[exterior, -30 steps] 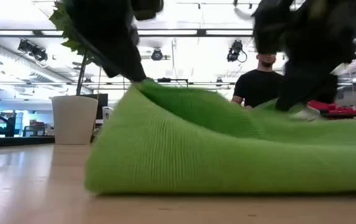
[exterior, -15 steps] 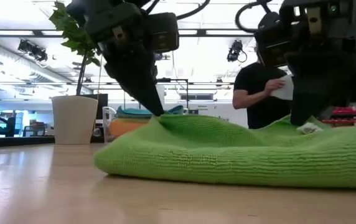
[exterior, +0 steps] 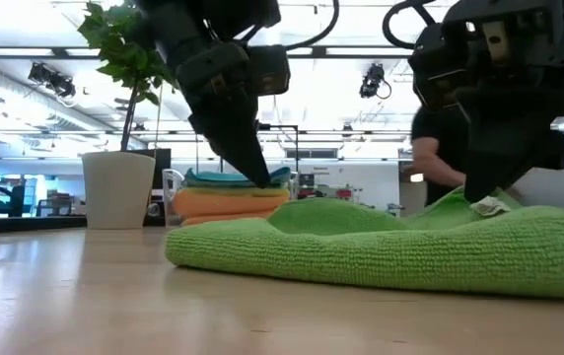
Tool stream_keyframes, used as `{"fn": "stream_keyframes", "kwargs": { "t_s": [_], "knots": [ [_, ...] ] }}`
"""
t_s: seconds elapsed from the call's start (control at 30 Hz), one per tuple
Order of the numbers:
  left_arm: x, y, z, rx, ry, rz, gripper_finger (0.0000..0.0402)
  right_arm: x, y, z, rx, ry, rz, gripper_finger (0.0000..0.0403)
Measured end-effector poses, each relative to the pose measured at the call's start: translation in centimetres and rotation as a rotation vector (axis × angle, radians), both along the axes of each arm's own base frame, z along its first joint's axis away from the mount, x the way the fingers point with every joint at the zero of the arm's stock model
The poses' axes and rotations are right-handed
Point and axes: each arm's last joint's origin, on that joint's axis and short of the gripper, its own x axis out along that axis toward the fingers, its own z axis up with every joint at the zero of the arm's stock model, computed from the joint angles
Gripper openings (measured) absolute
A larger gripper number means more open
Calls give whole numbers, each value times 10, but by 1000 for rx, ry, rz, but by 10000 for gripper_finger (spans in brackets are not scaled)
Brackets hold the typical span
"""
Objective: Fold microfiber towels
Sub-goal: Fold the green microfiber cloth
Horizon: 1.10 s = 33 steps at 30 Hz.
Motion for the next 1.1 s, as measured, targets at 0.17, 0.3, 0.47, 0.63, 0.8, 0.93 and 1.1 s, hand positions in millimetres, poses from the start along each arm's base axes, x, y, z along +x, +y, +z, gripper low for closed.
{"fn": "stream_keyframes", "kwargs": {
  "t_s": [0.17,0.3,0.47,0.63,0.8,0.93,1.1],
  "knots": [
    [-5,13,9,-26,14,60,99,-1,2,0,6,2,-7,39],
    [-8,7,18,-133,1,23,110,-2,2,0,6,9,-17,50],
    [-12,-21,12,-172,-43,-63,79,-5,5,2,29,14,-48,89],
    [-22,-34,-9,-267,-107,-10,15,-16,5,19,40,-4,-34,141],
    [-30,-37,-25,-374,-163,71,15,-20,0,41,42,-110,-34,128],
    [-35,-39,-40,-398,-179,122,8,-12,0,27,24,-60,61,31],
    [-36,-43,-50,-404,-190,160,12,4,5,7,29,-69,163,8]
  ]
}}
